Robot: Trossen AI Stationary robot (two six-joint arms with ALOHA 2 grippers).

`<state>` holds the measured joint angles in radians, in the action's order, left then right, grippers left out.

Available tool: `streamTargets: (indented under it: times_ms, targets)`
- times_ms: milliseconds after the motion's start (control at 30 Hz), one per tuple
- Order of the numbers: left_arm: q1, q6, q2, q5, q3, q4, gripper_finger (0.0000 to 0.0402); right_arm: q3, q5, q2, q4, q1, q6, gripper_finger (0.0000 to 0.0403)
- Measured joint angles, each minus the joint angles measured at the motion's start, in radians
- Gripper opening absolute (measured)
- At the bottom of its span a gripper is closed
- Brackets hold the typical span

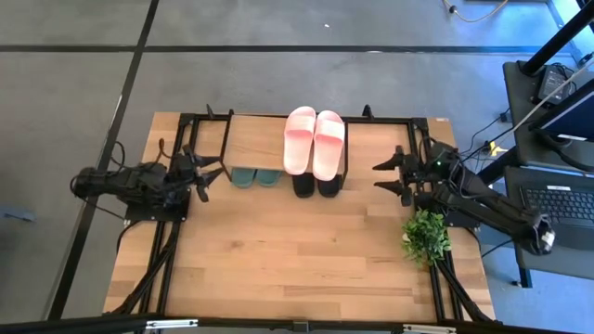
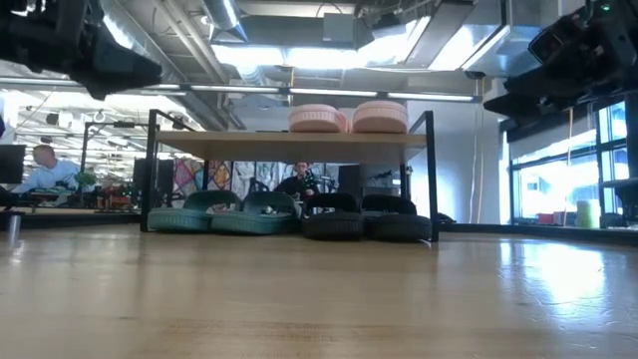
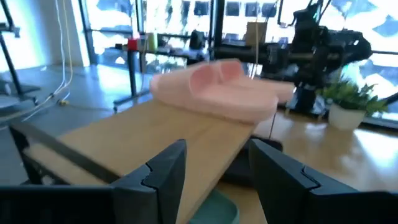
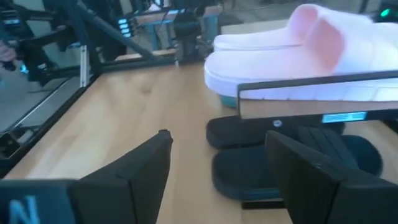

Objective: Pick and place slides into the shelf
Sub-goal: Return to Home Position

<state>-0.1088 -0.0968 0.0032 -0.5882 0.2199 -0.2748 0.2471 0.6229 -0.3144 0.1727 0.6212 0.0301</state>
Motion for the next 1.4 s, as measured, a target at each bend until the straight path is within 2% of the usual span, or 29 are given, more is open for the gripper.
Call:
streamTargets:
  times_ms: [267,433,600,833,1000,1200,1333,1400]
  targets:
    - [0.033,-0.028,-0.001,0.066,-0.019,0.007,0.0169,-0.110,0.013,0.203,-0.007,0.058,-0.057,0.0259]
    - [0.033,-0.012,-0.001,0.121,-0.108,0.140,0.0169,-0.154,0.048,0.310,-0.016,0.058,-0.110,0.0259]
    - [0.034,-0.021,0.000,0.122,-0.177,0.232,0.0169,-0.159,0.087,0.312,-0.013,0.058,-0.133,0.0259]
    - [0.039,-0.002,-0.001,0.141,-0.185,0.263,0.0169,-0.159,0.081,0.313,-0.019,0.058,-0.130,0.0259]
    - [0.039,0.028,-0.001,0.102,-0.185,0.264,0.0169,-0.159,0.006,0.313,-0.037,0.058,-0.110,0.0259]
    - [0.039,0.028,-0.001,0.102,-0.185,0.264,0.0169,-0.159,-0.083,0.313,-0.064,0.058,-0.108,0.0259]
    - [0.039,0.028,-0.001,0.102,-0.185,0.264,0.0169,-0.238,-0.094,0.313,-0.293,0.058,-0.136,0.0259]
    - [0.039,0.028,-0.001,0.102,-0.185,0.264,0.0169,-0.238,-0.123,0.313,-0.298,0.059,-0.133,0.0259]
